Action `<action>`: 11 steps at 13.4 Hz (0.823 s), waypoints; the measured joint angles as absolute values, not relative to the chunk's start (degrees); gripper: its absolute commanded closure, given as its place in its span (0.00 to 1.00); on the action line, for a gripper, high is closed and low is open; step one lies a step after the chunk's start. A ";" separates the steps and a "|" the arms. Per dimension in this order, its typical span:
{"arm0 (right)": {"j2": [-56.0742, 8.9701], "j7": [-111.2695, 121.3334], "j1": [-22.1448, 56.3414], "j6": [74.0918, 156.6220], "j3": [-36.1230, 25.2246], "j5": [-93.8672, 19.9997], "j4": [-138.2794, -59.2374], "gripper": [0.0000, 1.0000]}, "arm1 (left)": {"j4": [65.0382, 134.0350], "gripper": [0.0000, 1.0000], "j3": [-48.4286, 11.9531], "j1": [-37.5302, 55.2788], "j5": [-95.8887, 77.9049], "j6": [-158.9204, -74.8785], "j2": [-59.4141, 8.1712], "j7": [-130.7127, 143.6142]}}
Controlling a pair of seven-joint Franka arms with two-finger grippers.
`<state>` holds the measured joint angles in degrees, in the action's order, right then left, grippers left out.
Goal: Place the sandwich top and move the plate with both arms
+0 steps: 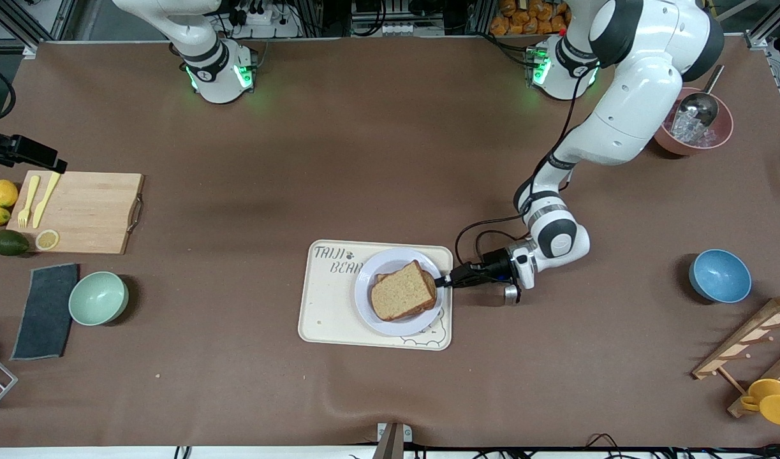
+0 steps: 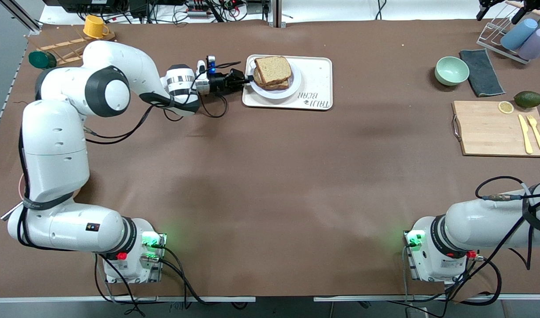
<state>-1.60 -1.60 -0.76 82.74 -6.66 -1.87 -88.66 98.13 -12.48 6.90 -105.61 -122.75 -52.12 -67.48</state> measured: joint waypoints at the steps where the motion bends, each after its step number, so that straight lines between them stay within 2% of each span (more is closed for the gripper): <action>1: -1.60 -1.60 -0.76 82.73 -6.66 -1.87 -88.66 0.00 | 98.26 0.83 -12.53 6.23 -104.22 -122.24 -52.11 -67.47; 11: -1.60 -1.60 -0.76 82.69 -6.72 -1.87 -88.66 0.00 | 98.71 0.87 -12.95 4.32 -101.66 -120.99 -52.07 -67.45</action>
